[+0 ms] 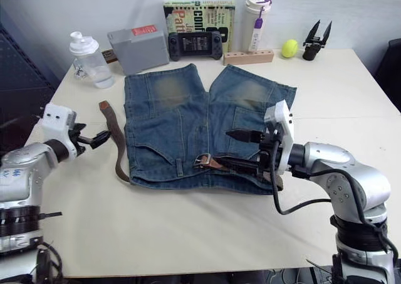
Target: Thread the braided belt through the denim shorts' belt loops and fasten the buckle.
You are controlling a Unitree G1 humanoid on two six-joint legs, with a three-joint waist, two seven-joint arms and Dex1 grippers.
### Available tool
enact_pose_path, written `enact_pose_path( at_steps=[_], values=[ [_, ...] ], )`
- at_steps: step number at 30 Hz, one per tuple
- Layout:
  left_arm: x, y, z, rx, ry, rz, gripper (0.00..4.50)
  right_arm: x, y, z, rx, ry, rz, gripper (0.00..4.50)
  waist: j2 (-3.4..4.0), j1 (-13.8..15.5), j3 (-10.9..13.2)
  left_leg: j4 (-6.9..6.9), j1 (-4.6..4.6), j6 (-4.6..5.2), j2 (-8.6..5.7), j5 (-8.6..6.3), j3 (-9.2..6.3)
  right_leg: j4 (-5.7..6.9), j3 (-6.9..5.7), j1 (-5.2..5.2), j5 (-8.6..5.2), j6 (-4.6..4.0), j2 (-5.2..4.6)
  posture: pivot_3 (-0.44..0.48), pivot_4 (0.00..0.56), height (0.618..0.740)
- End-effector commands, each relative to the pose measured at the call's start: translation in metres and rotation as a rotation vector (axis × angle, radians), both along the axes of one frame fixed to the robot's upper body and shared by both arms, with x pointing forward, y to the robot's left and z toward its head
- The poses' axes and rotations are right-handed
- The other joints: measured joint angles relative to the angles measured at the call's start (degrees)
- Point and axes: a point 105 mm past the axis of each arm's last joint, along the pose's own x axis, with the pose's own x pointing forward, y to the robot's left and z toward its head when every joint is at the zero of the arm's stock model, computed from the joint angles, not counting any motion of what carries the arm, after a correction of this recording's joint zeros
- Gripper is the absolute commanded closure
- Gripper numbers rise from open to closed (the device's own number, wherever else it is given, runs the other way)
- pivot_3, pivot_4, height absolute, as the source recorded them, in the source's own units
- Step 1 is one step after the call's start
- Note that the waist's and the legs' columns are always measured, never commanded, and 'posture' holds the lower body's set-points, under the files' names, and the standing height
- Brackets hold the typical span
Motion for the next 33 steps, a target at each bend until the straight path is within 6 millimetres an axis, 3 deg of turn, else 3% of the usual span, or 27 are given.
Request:
enact_pose_path(
  at_steps=[1,5,8,11,17,24,33],
  values=[
    [0.001,-0.015,0.012,-0.087,-0.027,-0.023,0.00,-0.001,0.002,-0.006,-0.050,-0.039,-0.012,0.01,-0.05,0.0,0.0,0.00,0.00,0.00,-0.02,0.00,0.04,0.00,0.01,-0.01,0.00,0.00,0.01,0.000,0.150,0.726],
    [0.006,-0.029,-0.001,-0.158,0.023,-0.007,0.00,-0.002,0.004,-0.015,-0.065,-0.035,-0.023,0.01,-0.14,-0.1,0.1,-0.03,0.03,-0.02,-0.18,0.00,0.20,-0.01,0.03,-0.02,0.00,0.00,0.09,0.000,0.150,0.726],
    [0.010,-0.040,0.000,-0.189,0.026,-0.016,0.00,-0.002,0.005,-0.017,-0.062,-0.031,-0.028,0.01,-0.18,-0.1,0.1,-0.06,0.05,-0.04,-0.18,0.00,0.24,-0.02,0.04,-0.02,0.00,0.00,0.10,0.000,0.150,0.726],
    [0.007,-0.038,-0.009,-0.046,0.069,-0.009,0.00,-0.003,0.007,-0.018,-0.062,-0.035,-0.028,0.01,-0.24,-0.1,0.1,-0.06,0.06,-0.04,-0.19,0.00,0.29,-0.02,0.04,-0.01,0.00,0.00,0.10,0.000,0.150,0.726],
    [-0.014,-0.008,-0.013,0.101,0.077,0.096,0.00,0.002,0.007,-0.018,-0.062,-0.047,-0.061,0.01,-0.26,-0.4,0.2,-0.16,0.14,-0.07,-0.14,-0.01,0.27,-0.06,0.12,-0.03,0.00,0.00,0.12,0.000,0.150,0.726],
    [-0.044,0.013,-0.009,-0.056,0.043,0.238,0.00,0.011,0.007,-0.020,-0.068,-0.056,-0.095,0.01,-0.26,-0.9,0.2,-0.18,0.16,-0.12,0.07,-0.04,0.24,-0.06,0.15,-0.04,-0.01,-0.02,0.16,0.000,0.150,0.726],
    [-0.067,0.028,-0.032,-0.108,0.089,0.330,0.00,0.022,0.007,-0.014,-0.059,-0.075,-0.108,0.01,-0.28,-0.2,0.2,-0.13,0.15,-0.12,0.08,-0.04,0.25,-0.06,0.16,-0.03,-0.01,-0.03,0.14,0.000,0.150,0.726]
  ],
)
